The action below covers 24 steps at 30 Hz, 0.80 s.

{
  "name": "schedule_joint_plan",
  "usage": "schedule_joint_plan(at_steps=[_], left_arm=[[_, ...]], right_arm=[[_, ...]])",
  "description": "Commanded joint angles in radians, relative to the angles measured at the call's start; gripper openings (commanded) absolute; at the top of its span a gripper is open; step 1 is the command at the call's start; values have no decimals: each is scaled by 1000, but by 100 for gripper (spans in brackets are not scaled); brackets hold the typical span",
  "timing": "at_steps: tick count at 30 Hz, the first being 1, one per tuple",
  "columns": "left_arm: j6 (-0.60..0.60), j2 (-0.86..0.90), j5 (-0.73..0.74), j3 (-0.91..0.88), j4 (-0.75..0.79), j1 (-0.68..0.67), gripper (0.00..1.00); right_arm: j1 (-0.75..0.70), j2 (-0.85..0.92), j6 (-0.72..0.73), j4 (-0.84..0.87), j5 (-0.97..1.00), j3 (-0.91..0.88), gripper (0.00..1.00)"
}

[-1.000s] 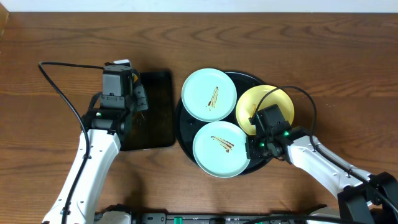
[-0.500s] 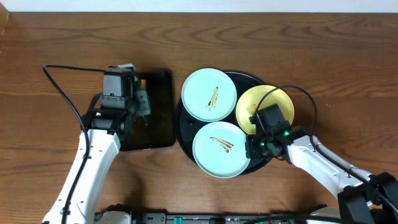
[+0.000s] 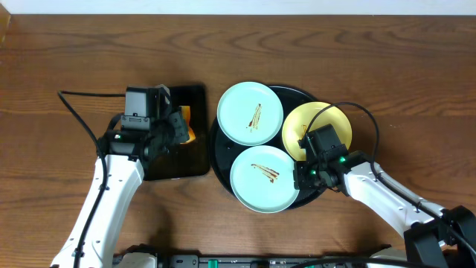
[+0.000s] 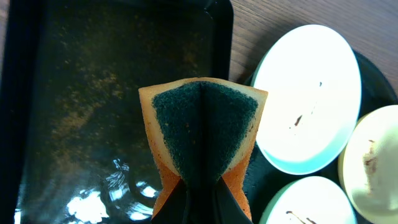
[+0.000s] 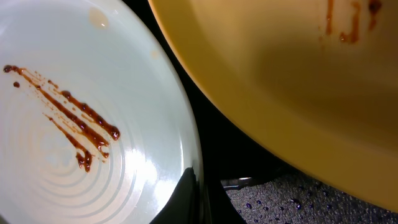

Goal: Clean dirty plates on tray and stack at the side
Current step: 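Carry the sponge with the left gripper over the front green plate, then scrub the front green plate with the sponge in the left gripper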

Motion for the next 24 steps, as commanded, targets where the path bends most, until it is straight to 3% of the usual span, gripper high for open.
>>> schedule_joint_plan(at_steps=[1,8,11,14,18,24], left_arm=[[-58,-9,56,-2,0,-2,8],[92,-9,169,-1,5,-80,8],[94,-5,169,-1,13,-163,7],[3,18,171,-1,37,-260,7],[-204,80,218,-1,90,-372,8],[-343,208,285,-1,197,-501,7]], right_arm=[[8,8,-6,-10,21,5,1],[8,8,-6,-10,21,5,1],[8,8,-6,-8,21,5,1],[8,8,-6,-4,21,5,1],[8,8,-6,-5,21,5,1],[8,8,-6,-5,21,5,1]])
